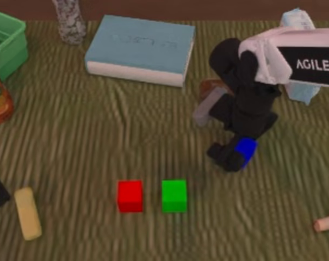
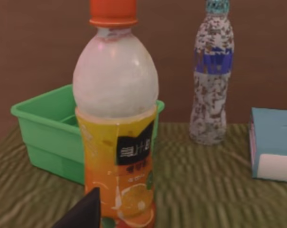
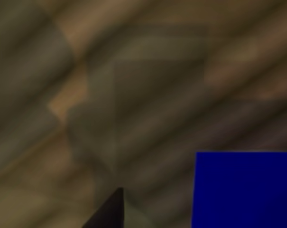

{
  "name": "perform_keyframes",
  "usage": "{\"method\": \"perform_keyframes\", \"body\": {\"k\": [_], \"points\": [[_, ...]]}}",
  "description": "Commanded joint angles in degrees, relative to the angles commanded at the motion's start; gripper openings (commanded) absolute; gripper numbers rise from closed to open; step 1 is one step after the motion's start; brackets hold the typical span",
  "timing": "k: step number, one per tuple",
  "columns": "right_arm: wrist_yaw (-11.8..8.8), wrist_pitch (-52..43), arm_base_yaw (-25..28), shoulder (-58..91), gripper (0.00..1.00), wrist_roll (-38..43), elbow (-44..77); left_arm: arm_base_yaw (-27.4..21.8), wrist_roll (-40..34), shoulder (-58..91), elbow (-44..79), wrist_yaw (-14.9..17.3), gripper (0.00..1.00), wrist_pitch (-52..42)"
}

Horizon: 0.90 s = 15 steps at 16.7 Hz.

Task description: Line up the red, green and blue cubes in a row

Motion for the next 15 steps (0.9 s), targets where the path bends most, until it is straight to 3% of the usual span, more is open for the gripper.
{"method": "perform_keyframes", "body": {"k": [7,15], "points": [[0.0,0.0,0.0,0.0,0.02,0.0,0.0,0.0,0.0,0.0,0.0,0.0,1.00,0.0],[0.0,0.0,0.0,0.0,0.00,0.0,0.0,0.0,0.0,0.0,0.0,0.0,1.00,0.0]]}}
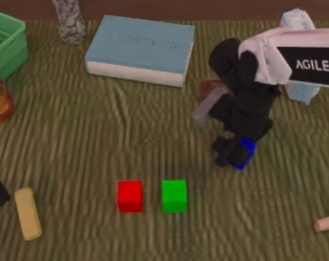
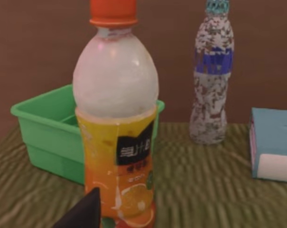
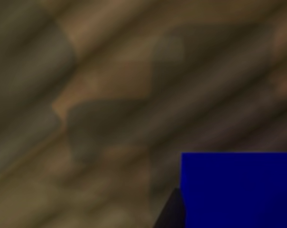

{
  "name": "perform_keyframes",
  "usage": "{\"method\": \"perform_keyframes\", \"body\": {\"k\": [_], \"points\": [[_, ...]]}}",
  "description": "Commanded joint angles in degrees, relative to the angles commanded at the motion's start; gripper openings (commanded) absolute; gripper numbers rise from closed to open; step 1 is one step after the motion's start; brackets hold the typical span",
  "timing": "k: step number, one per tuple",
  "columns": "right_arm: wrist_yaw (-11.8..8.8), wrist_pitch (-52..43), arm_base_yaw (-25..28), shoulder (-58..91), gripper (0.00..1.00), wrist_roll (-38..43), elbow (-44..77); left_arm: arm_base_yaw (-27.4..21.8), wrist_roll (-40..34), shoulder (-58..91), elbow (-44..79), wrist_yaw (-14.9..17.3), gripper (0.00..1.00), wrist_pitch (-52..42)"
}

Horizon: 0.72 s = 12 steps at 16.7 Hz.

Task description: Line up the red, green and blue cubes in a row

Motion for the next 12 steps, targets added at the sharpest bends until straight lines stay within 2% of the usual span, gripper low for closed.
{"method": "perform_keyframes", "body": {"k": [4,9,12], "points": [[-0.3,-2.7,0.2,-1.5,0.00,0.1,2.1,0.0,0.0,0.0,0.0,0.0,1.00,0.0],[-0.3,-13.2,0.4,-4.7,0.00,0.1,8.6,0.0,0.0,0.0,0.0,0.0,1.00,0.0],[-0.3,-14.1,0.4,-5.3,0.00,0.1,9.4,0.0,0.0,0.0,0.0,0.0,1.00,0.0]]}}
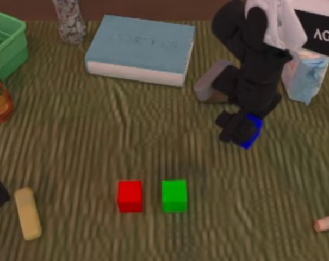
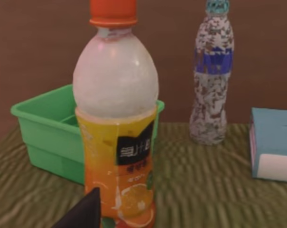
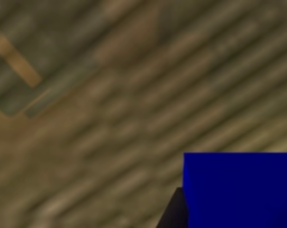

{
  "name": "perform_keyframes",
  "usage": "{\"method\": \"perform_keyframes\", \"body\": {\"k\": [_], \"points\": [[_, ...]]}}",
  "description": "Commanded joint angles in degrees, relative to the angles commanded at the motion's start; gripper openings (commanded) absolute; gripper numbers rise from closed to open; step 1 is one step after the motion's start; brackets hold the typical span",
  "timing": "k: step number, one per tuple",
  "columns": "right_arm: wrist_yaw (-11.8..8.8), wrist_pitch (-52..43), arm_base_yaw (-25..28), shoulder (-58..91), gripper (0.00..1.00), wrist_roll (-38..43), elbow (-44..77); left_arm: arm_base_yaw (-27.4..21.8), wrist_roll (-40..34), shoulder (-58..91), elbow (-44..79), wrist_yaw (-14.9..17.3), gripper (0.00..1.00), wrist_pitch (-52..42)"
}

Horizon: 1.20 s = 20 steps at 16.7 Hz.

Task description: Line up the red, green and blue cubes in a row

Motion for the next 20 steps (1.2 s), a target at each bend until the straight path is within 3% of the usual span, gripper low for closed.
{"method": "perform_keyframes", "body": {"k": [5,15,20], "points": [[-0.1,0.3,0.7,-1.0,0.00,-2.1,-1.5,0.0,0.0,0.0,0.0,0.0,1.00,0.0],[-0.4,1.9,10.2,-14.8,0.00,-25.3,-17.0,0.0,0.0,0.0,0.0,0.0,1.00,0.0],[-0.4,2.0,10.5,-15.4,0.00,-26.4,-17.8,0.0,0.0,0.0,0.0,0.0,1.00,0.0]]}}
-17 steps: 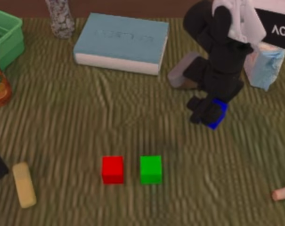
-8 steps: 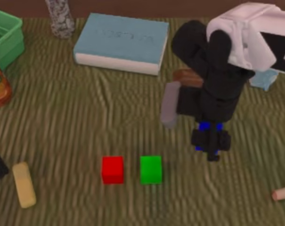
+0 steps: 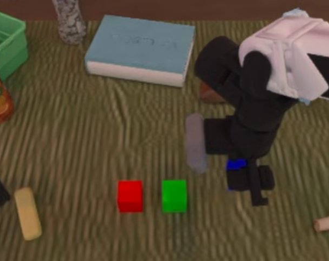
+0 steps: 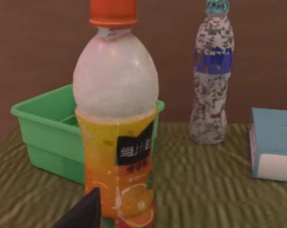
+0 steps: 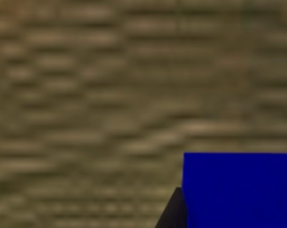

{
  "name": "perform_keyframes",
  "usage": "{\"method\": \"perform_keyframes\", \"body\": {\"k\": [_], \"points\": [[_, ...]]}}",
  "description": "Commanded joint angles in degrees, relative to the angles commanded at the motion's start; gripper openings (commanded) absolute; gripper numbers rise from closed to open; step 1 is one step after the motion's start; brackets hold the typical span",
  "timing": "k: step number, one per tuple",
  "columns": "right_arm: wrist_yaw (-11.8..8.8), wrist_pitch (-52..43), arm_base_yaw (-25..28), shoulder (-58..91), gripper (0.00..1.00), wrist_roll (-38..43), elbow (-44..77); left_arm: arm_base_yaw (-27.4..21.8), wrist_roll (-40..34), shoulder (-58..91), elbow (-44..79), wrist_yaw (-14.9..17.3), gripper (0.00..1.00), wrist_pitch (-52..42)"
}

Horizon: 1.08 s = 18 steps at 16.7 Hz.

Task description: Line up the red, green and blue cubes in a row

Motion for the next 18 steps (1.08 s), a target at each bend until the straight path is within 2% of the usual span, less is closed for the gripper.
{"method": "perform_keyframes", "body": {"k": [3,8,13,18], "points": [[0.0,2.3,0.1,0.6,0.00,-0.1,-1.8,0.0,0.0,0.0,0.0,0.0,1.00,0.0],[0.0,13.4,0.3,3.9,0.00,0.0,-8.9,0.0,0.0,0.0,0.0,0.0,1.00,0.0],[0.0,15.2,0.4,4.6,0.00,0.0,-10.4,0.0,0.0,0.0,0.0,0.0,1.00,0.0],[0.0,15.2,0.4,4.6,0.38,0.0,-10.4,0.0,0.0,0.0,0.0,0.0,1.00,0.0]]}}
